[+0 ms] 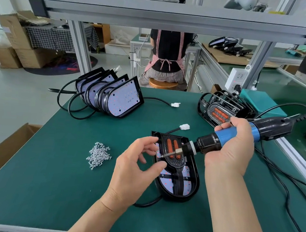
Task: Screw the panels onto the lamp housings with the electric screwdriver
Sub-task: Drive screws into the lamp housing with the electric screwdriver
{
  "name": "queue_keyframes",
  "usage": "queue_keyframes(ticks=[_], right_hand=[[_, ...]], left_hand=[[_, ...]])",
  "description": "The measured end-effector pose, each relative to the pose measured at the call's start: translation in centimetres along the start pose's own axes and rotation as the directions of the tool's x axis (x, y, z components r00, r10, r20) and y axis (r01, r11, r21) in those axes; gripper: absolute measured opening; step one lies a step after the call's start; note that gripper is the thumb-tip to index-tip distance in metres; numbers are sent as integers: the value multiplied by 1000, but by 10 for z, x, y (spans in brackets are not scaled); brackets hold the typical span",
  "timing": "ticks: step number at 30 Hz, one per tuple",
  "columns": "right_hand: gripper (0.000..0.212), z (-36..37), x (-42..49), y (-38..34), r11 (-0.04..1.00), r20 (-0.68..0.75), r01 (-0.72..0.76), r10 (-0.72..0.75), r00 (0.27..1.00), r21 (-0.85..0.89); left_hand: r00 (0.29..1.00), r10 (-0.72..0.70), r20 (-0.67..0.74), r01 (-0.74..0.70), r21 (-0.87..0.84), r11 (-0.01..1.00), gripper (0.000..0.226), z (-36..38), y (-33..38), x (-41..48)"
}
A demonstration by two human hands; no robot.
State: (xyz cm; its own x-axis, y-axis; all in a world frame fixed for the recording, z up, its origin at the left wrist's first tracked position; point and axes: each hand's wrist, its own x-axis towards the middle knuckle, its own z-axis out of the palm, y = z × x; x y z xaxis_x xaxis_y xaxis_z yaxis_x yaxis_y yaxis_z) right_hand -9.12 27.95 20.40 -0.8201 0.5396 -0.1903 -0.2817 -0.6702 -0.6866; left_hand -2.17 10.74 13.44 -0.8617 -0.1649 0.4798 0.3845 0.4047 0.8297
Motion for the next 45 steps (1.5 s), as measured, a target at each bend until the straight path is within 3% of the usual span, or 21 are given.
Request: queue_keyframes(ticks=[3,5,9,11,14,16,19,27,38,42,45], right_hand=[[18,6,4,-1,998,25,61,-61,998,-9],[19,15,4,-3,994,43,111,-112,993,19],[22,39,6,-7,970,149,243,-244,958,26],[23,52,8,-6,956,227,290,-291,929,41],[21,72,13,2,942,355,336,-319,879,13],[20,81,18,12,938,415,344,-297,860,-41],[20,87,22,29,933,474,333,-234,849,-136],[18,88,31,56,936,490,270,-131,862,-226],[18,89,33,58,940,500,257,-115,858,-224],[18,88,34,58,939,506,257,-111,855,-229],[18,89,34,59,939,510,257,-109,853,-228]], left_hand=[[969,-240,-57,227,-176,958,27,0,-9,7],[888,-458,-44,442,-194,876,20,3,-17,18],[766,-612,194,632,-60,772,62,16,-25,35],[742,-602,293,645,-69,761,73,23,-24,40],[721,-624,301,679,-124,724,88,31,-28,46],[719,-625,306,682,-133,719,78,32,-31,47],[742,-590,318,653,-145,743,46,33,-36,44],[768,-572,288,627,-160,762,44,37,-40,41],[775,-560,293,622,-191,760,56,39,-43,40],[782,-551,291,611,-180,771,43,38,-43,40],[782,-553,289,612,-190,767,48,38,-42,40]])
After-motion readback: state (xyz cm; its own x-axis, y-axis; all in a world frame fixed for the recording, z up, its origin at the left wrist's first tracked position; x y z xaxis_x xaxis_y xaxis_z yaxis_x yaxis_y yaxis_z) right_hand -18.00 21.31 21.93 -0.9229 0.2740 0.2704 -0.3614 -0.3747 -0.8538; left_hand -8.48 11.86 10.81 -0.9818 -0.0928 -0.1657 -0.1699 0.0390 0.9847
